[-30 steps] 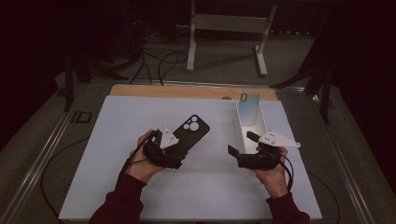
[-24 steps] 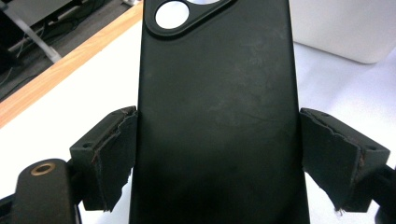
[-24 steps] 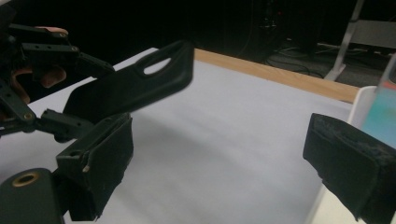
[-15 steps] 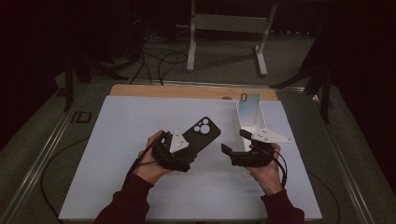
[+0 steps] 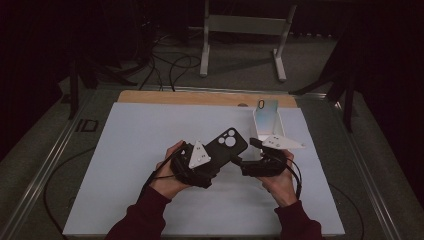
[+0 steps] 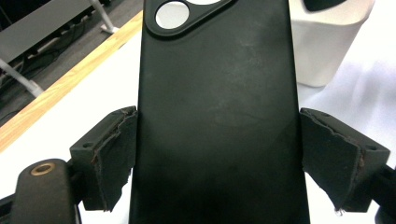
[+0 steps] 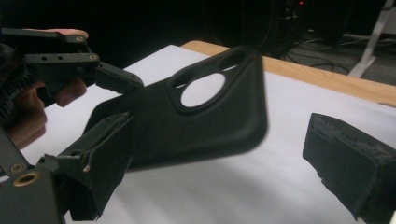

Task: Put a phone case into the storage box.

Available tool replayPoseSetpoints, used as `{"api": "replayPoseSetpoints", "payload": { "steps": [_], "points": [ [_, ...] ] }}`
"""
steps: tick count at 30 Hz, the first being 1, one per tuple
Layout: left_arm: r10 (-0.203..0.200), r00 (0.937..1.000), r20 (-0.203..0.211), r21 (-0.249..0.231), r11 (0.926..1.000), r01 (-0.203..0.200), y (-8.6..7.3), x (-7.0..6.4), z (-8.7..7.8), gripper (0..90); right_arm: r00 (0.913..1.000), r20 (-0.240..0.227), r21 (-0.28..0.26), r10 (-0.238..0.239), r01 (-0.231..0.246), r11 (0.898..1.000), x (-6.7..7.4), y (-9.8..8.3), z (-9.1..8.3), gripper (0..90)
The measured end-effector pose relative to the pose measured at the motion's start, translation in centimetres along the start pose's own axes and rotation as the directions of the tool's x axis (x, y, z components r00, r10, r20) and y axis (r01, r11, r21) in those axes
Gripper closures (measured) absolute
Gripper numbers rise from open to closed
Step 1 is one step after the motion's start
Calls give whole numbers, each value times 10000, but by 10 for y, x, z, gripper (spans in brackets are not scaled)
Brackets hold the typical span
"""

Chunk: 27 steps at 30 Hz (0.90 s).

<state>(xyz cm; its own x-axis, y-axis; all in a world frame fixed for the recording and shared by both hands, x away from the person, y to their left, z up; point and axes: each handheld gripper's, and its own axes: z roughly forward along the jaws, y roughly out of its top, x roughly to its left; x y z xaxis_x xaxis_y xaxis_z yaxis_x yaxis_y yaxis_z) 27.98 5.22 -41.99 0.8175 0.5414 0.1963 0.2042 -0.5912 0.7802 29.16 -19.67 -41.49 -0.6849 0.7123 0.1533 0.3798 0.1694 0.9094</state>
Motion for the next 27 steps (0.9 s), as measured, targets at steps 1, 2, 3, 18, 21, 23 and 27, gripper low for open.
{"api": "replayPoseSetpoints", "payload": {
  "steps": [1, 2, 3, 18, 21, 23, 27],
  "points": [
    [13, 10000, 51, -39, 10000, -12, 1, -1, 0, 156, 10000, -45, 2, 38, -38, 10000, 0, 0, 1, 100],
    [65, 10000, 58, -62, 10000, -65, 2, -2, 0, 156, 9999, -90, -11, 61, -61, 10000, 0, 1, 1, 101],
    [72, 10000, 44, -95, 9999, -72, 3, -3, 0, 157, 9999, -140, -30, 80, -80, 10000, 0, 1, 1, 108],
    [104, 9999, 93, -491, 9987, -99, 9, -11, 5, 155, 9908, -1059, 75, 836, -833, 9965, 1, 1, 3, 429],
    [127, 9999, 72, -473, 9988, -123, 9, -11, 7, 154, 9856, -1378, 96, 975, -971, 9952, 0, 1, 2, 516],
    [160, 9999, -45, -504, 9986, -162, 9, -13, 7, 153, 9829, -1590, 103, 933, -928, 9956, 2, 2, 2, 586],
    [284, 9994, -183, -448, 9986, -292, 9, -15, 9, 152, 9782, -1907, 175, 817, -798, 9967, 7, 5, 2, 698]
  ]
}}
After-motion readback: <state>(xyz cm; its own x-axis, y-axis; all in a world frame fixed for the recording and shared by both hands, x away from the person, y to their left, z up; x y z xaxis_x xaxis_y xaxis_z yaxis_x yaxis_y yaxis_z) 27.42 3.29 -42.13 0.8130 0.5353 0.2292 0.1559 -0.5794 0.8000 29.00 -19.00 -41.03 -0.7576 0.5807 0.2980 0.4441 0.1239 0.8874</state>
